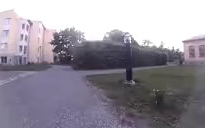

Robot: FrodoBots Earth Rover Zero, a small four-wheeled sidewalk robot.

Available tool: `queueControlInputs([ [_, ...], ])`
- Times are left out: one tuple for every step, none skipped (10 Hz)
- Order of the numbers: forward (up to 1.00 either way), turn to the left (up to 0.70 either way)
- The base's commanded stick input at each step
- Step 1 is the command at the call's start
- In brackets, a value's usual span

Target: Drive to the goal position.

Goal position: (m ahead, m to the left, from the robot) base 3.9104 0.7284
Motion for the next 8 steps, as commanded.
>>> queueControlInputs([
  [0.7, 0.27],
  [0.7, 0.27],
  [0.7, 0.27],
  [0.7, 0.27],
  [0.7, 0.27],
  [0.7, 0.27],
  [0.7, 0.27],
  [0.7, 0.27],
])
